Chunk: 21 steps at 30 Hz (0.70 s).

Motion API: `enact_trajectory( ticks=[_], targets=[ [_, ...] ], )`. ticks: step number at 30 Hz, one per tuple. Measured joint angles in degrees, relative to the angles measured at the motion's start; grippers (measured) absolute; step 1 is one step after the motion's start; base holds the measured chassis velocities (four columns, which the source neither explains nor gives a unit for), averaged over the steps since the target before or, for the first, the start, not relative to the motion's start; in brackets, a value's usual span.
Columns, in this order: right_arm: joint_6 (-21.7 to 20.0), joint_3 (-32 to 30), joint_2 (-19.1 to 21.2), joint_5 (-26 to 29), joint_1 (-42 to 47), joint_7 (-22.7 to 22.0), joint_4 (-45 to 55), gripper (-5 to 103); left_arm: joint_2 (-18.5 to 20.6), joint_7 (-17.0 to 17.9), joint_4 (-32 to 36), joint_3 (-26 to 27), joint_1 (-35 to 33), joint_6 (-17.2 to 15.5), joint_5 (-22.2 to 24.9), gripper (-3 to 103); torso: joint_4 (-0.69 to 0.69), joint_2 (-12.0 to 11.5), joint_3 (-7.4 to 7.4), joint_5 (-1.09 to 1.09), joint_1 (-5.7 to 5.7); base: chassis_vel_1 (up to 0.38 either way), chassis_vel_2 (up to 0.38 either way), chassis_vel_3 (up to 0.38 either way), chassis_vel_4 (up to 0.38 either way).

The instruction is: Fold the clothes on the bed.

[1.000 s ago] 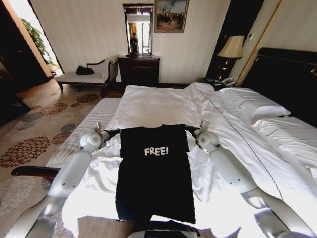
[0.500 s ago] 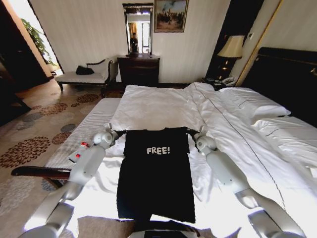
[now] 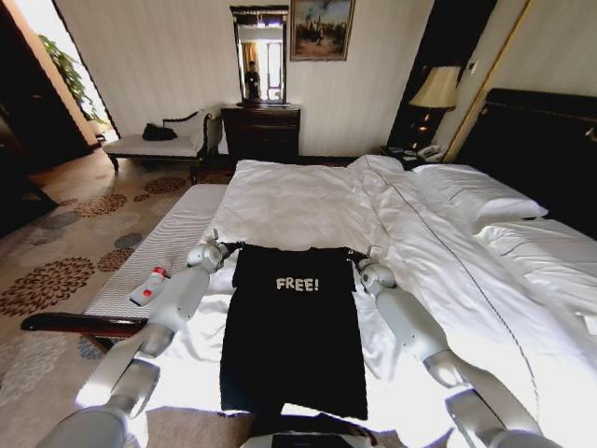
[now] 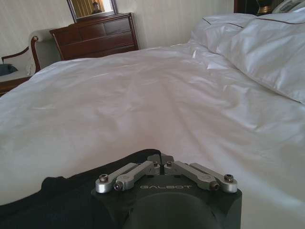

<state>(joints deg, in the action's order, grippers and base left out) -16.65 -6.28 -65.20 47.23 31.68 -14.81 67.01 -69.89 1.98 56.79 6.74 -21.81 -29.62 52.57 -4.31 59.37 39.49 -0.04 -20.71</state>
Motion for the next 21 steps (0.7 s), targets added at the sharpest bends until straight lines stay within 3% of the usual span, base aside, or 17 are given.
enact_trajectory(
  ticks=[8, 17, 18, 21],
  targets=[
    [-2.4, 1.5, -1.0, -4.5, 1.5, -2.5, -2.1, 0, -1.2, -0.6, -1.9, 0.0, -2.6, 0.8, -3.1, 1, -0.03, 0.0, 0.00, 0.01, 0.00, 0.000, 0.000, 0.000, 0.000],
    [-1.4, 1.4, -3.4, -5.6, 1.0, -3.0, -3.0, 0, 0.0, 0.5, -0.7, 0.1, -3.2, 0.9, -2.6, -1, -0.02, 0.0, 0.00, 0.00, -0.01, 0.000, 0.000, 0.000, 0.000],
    [-0.9, 1.4, -3.5, -5.6, 0.8, -2.8, -2.8, -3, 0.4, 0.8, -0.3, 0.2, -3.3, 0.9, -2.4, 4, -0.01, 0.0, 0.00, 0.01, -0.01, 0.000, 0.000, 0.000, 0.000],
    [0.0, 1.2, -3.3, -4.9, 0.8, -2.6, -1.4, 7, 1.7, 1.4, 1.9, 0.6, -4.3, 0.8, -1.5, 16, 0.00, 0.0, 0.00, 0.01, -0.01, 0.000, 0.000, 0.000, 0.000]
  ],
)
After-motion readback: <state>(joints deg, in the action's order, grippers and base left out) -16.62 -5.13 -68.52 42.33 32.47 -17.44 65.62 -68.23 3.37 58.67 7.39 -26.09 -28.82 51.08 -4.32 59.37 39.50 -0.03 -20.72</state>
